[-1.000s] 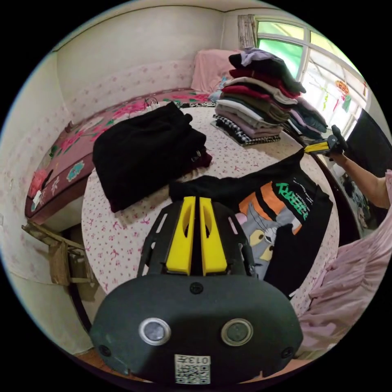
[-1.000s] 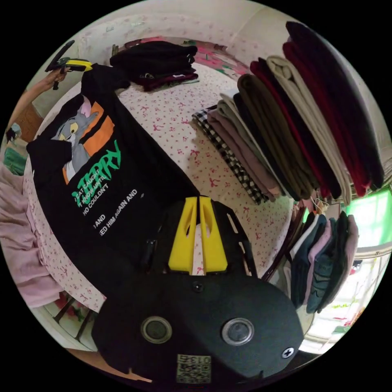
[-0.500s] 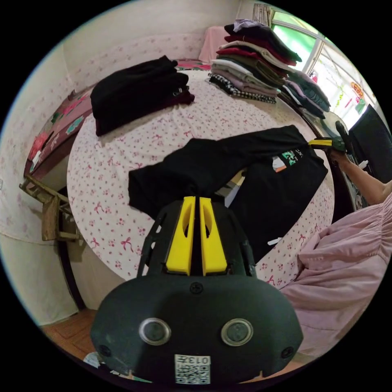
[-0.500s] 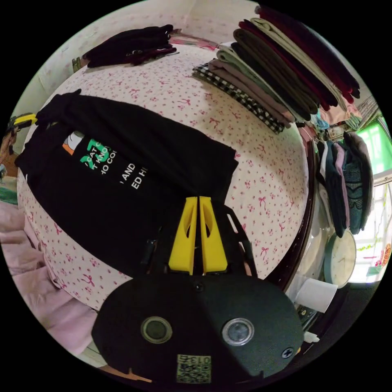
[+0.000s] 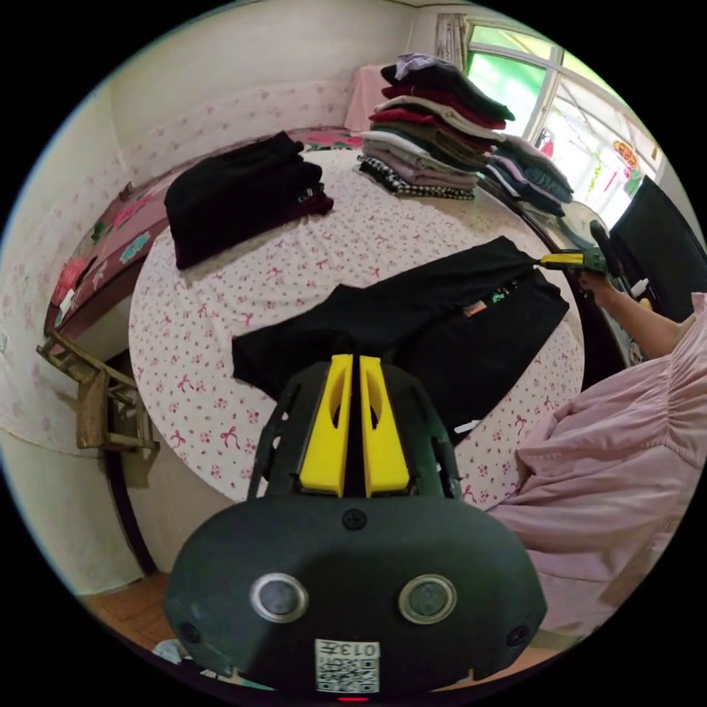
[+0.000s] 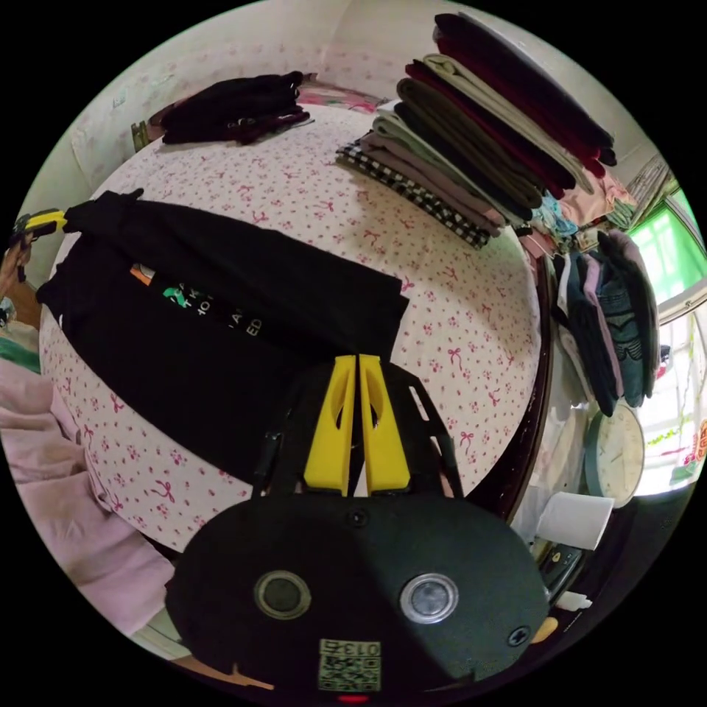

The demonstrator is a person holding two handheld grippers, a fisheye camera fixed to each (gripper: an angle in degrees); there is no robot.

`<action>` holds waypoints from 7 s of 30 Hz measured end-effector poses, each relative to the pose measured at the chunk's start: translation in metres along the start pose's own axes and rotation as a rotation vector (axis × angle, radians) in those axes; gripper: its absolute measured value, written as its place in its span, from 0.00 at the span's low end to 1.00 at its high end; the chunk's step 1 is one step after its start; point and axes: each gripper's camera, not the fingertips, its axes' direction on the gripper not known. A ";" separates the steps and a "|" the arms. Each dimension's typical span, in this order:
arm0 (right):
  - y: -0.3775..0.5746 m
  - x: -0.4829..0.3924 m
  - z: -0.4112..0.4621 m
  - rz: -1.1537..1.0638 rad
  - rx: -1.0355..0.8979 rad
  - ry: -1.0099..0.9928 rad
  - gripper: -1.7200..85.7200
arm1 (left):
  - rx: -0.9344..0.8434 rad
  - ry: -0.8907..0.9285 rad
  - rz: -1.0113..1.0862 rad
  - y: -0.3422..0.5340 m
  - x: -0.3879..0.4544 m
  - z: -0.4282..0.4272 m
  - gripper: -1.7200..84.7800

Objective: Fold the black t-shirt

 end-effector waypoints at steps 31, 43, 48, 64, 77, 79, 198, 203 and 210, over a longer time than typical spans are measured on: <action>-0.227 -0.214 0.021 -0.405 0.006 -0.695 0.12 | -0.051 0.053 -0.224 0.030 -0.060 0.035 0.02; -0.192 -0.165 -0.029 -0.258 0.156 -0.774 0.03 | -0.132 0.056 -0.171 0.039 -0.045 0.066 0.02; -0.106 -0.126 -0.004 0.047 0.073 -0.751 0.03 | -0.113 0.077 -0.176 0.040 -0.045 0.068 0.02; -0.117 -0.132 0.029 -0.087 -0.019 -0.628 0.09 | -0.195 0.157 -0.062 0.008 0.015 0.100 0.11; -0.049 -0.065 -0.007 0.011 0.059 -0.410 0.03 | -0.111 -0.002 -0.133 -0.008 0.031 0.084 0.10; -0.027 -0.013 -0.004 0.173 0.055 -0.256 0.03 | -0.072 0.021 -0.065 -0.024 0.054 0.087 0.09; -0.114 0.194 0.123 -0.312 0.219 -0.716 0.03 | -0.116 0.454 0.249 -0.101 0.491 0.230 0.04; -0.092 0.242 0.142 -0.314 0.230 -0.750 0.03 | -0.146 0.420 0.241 -0.125 0.534 0.264 0.04; -0.063 0.297 0.157 -0.318 0.237 -0.783 0.03 | -0.192 0.372 0.251 -0.145 0.571 0.297 0.04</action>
